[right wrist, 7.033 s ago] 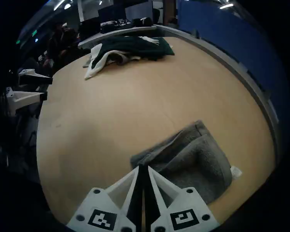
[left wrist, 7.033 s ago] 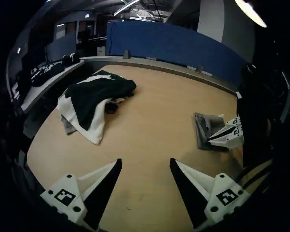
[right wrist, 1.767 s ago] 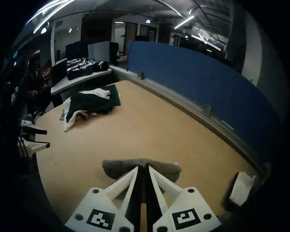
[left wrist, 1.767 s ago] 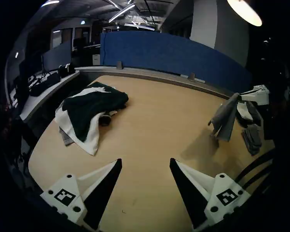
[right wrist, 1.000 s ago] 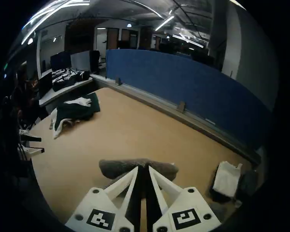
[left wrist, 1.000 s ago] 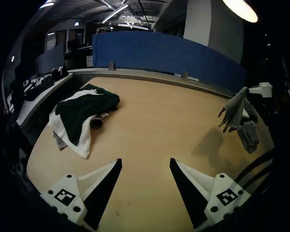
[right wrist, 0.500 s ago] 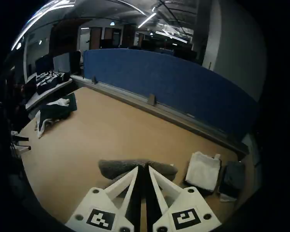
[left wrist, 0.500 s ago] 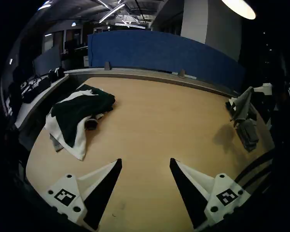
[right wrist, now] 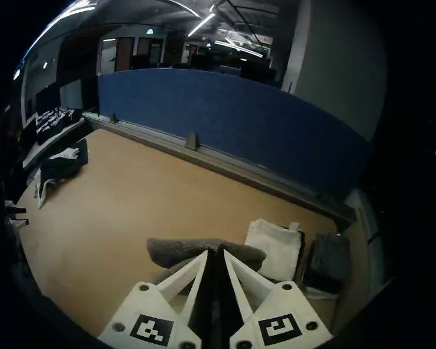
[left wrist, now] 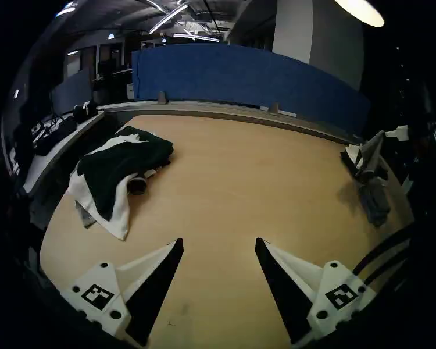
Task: Fold towel
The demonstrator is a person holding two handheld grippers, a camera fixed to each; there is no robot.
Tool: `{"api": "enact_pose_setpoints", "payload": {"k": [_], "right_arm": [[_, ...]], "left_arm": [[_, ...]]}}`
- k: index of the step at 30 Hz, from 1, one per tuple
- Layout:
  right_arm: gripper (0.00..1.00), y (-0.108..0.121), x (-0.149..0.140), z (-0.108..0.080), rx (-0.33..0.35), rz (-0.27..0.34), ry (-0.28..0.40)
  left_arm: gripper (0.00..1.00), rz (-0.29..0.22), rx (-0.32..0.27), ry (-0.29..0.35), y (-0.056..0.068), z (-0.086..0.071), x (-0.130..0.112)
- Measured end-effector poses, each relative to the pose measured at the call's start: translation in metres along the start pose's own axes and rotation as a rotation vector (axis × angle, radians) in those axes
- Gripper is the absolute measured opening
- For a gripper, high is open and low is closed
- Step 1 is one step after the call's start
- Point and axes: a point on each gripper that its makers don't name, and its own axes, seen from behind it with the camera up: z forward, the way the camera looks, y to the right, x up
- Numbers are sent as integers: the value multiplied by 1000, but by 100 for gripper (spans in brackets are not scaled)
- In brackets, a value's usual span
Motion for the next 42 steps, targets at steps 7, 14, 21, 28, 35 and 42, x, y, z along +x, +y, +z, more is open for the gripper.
{"api": "enact_pose_setpoints", "payload": {"k": [7,14,21,28,35,42], "right_arm": [[4,22,-4,6,-27,18,-6],[4,29,-12,11,-37,27,-20],[4,31,-31,9,-38,44,-40],[4,36,-71,-8,-58,86,-69],[4,49,-133,-28,-97,161,-127],[4,57,-198,-41,-134,246,-192]], "left_arm": [[92,6,2,-1,2,0,1],[92,11,4,-1,3,-1,2],[92,15,4,-1,6,-1,3],[92,22,1,-4,9,0,3],[92,34,-5,-10,13,0,0],[92,44,-10,-13,17,-1,-1]]}}
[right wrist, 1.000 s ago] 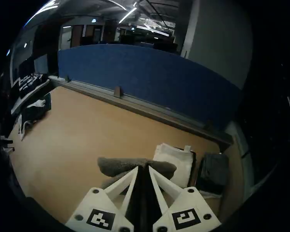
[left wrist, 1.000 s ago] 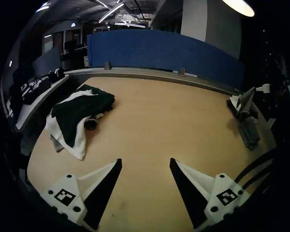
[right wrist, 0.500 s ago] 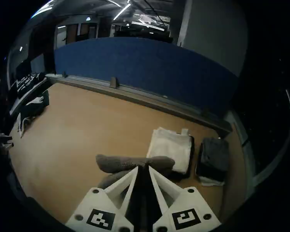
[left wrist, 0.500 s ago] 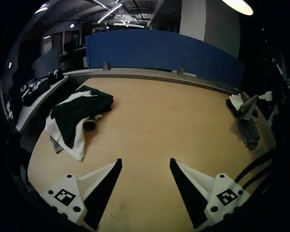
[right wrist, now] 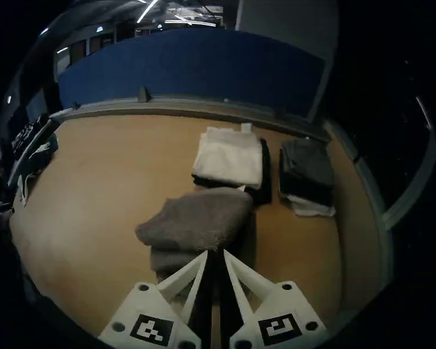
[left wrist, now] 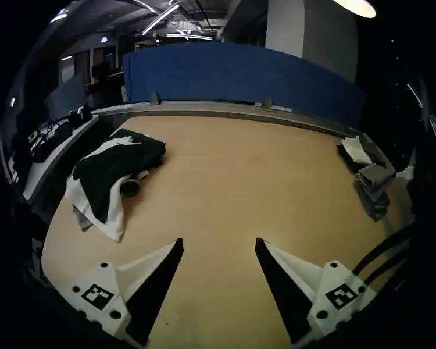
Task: Fold towel
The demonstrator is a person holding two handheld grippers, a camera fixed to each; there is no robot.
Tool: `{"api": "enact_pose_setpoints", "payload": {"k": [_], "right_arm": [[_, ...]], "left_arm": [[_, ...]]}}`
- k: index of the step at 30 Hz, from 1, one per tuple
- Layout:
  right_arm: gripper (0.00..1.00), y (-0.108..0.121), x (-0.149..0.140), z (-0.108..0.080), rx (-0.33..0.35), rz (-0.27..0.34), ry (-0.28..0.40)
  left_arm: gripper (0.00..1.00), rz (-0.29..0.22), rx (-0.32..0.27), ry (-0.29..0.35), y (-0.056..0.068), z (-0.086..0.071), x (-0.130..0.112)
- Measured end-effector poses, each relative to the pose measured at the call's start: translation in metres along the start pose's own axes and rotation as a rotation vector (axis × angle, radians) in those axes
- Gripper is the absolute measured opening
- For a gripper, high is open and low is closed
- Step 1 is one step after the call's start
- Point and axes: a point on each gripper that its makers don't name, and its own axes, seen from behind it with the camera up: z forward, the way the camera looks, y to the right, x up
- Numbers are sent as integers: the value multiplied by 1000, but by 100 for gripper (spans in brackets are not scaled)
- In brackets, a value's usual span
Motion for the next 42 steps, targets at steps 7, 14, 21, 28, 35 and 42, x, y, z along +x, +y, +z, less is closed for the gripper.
{"api": "enact_pose_setpoints", "payload": {"k": [7,14,21,28,35,42], "right_arm": [[4,24,-53,14,-45,87,-66],[4,39,-83,32,-84,143,-107],[5,44,-96,46,-97,154,-129],[8,44,-95,43,-95,155,-119],[35,48,-93,30,-120,158,-95],[69,52,-86,16,-144,188,-38]], "left_arm": [[92,11,3,0,1,-3,0],[92,15,10,0,0,-5,-2],[92,16,13,1,-1,-7,-2],[92,20,13,3,0,-9,-1],[92,22,8,5,2,-7,1],[92,25,2,9,3,-7,4]]}}
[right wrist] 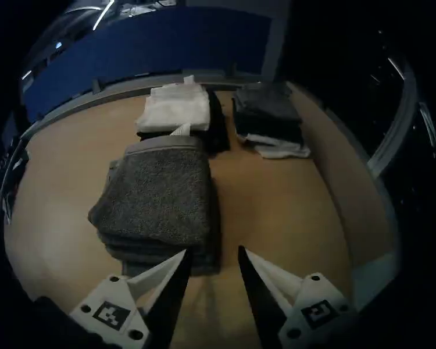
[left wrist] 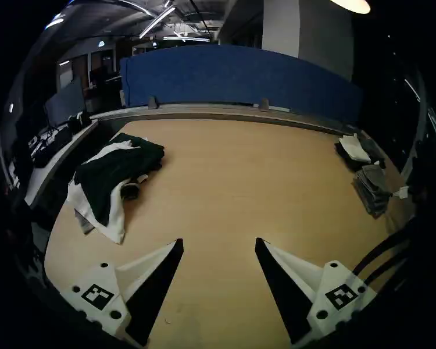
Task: Fold towel
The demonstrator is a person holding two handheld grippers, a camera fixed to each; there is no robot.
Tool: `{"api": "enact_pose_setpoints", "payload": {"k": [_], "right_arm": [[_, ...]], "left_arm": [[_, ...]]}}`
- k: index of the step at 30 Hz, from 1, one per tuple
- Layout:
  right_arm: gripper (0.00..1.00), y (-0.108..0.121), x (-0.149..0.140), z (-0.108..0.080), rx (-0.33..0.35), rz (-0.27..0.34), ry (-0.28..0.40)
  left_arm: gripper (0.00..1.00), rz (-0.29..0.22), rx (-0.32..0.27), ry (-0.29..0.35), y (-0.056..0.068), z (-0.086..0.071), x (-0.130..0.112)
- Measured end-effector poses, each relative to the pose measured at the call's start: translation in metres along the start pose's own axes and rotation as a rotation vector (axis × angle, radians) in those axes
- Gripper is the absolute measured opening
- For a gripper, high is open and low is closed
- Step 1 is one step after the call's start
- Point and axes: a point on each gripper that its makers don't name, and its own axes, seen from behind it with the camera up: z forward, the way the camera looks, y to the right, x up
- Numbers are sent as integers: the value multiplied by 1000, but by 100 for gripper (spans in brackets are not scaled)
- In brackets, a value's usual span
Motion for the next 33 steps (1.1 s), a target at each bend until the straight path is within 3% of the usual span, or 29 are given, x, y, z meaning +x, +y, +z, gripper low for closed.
{"api": "enact_pose_setpoints", "payload": {"k": [4,9,18,33], "right_arm": [[99,-7,17,-9,18,21,70],[100,-26,39,-16,52,21,149],[100,-71,54,-12,120,-32,176],[100,-83,46,2,133,-56,145]], "left_arm": [[92,2,-1,1,0,-1,1],[92,2,-2,2,1,-2,1],[92,3,4,5,-4,-6,1],[92,-3,10,5,-8,-7,-2]]}}
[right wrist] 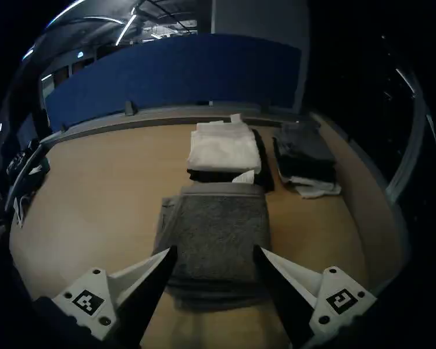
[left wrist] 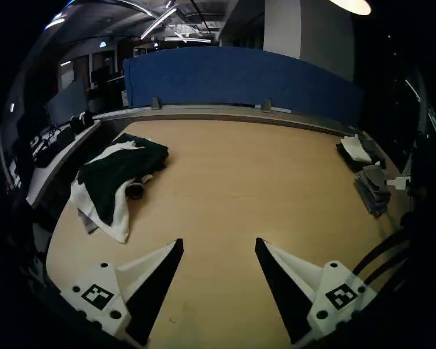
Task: Fold towel
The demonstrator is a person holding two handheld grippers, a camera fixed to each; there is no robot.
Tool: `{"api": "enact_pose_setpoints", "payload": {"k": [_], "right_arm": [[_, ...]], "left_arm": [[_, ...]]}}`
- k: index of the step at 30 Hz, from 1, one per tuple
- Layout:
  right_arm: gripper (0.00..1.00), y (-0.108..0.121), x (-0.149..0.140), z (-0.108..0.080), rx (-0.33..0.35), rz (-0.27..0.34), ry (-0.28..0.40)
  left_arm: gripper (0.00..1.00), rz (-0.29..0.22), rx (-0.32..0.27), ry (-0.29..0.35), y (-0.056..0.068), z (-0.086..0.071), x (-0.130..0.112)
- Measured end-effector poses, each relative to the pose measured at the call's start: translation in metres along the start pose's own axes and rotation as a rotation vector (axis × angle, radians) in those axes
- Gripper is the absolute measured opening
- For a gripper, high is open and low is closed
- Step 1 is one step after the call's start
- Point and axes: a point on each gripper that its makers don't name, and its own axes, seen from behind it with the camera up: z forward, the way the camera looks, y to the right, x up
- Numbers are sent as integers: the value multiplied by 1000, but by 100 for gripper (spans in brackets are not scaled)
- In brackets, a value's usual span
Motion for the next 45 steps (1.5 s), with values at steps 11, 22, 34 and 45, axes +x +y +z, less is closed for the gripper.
{"api": "enact_pose_setpoints", "payload": {"k": [11,22,34,45], "right_arm": [[100,-5,-40,15,13,-49,-92],[100,-6,-39,17,18,-58,-94],[100,1,34,31,17,-59,-1],[100,2,41,69,11,-80,-42]], "left_arm": [[92,-1,1,-2,1,1,-2],[92,0,2,-6,2,5,-2],[92,-4,11,-8,1,8,-2],[92,-7,29,-16,-6,11,-2]]}}
